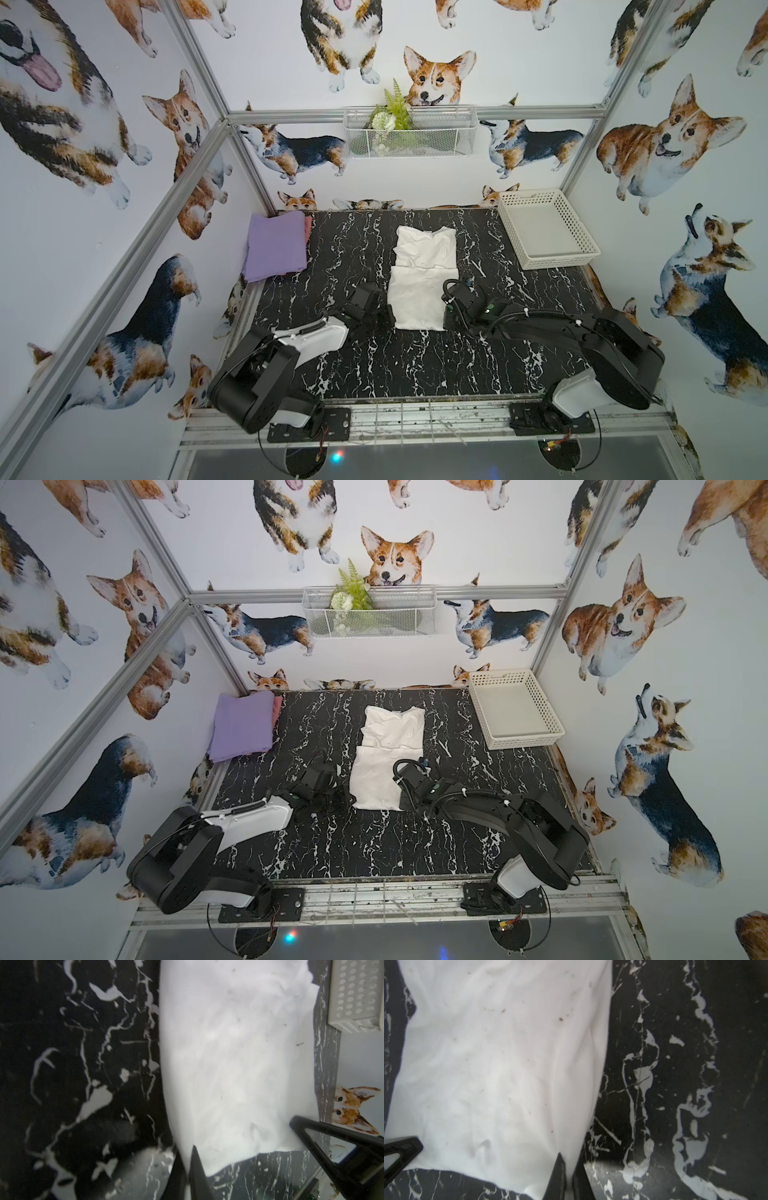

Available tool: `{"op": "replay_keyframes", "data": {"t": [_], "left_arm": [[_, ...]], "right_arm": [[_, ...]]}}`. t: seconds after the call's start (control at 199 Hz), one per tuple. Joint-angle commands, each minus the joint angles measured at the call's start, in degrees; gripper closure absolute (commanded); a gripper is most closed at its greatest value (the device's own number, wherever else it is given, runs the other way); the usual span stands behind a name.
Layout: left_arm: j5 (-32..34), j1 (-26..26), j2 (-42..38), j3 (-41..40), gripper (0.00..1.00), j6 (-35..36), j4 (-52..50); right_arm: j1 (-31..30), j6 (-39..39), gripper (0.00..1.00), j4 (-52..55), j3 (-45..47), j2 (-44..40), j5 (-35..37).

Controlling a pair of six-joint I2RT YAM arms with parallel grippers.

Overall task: Fold and stack t-shirts
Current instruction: Fold the T-shirt.

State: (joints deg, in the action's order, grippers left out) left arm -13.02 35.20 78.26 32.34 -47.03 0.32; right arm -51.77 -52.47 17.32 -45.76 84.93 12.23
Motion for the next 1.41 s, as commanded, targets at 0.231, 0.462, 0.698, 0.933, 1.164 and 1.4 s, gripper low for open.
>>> {"op": "replay_keyframes", "data": {"t": [0.231,0.462,0.698,0.933,1.164,1.4], "left_arm": [[19.5,25.4,-26.6,5.0,0.98,-20.0,-43.0],[33.6,40.2,-26.6,11.8,0.98,-30.0,-52.1],[44.1,35.2,-18.7,24.4,0.96,-18.3,-52.8],[38.3,22.4,-12.7,24.6,0.96,-6.7,-42.0],[32.7,14.8,-5.2,23.4,0.96,-1.7,-32.6],[27.8,7.7,3.0,24.2,0.95,2.1,-25.3]], "right_arm": [[-22.1,-15.0,1.00,26.6,-2.5,-12.4,7.0],[-32.4,-21.6,1.00,33.6,-9.1,-12.4,15.2],[-22.8,-9.7,1.00,27.0,-10.6,-10.3,21.4],[-9.7,3.1,1.00,15.5,-11.3,-5.8,17.9],[-1.7,10.6,1.00,9.5,-14.2,0.9,14.6],[3.9,14.1,1.00,4.6,-16.7,8.4,10.7]]}}
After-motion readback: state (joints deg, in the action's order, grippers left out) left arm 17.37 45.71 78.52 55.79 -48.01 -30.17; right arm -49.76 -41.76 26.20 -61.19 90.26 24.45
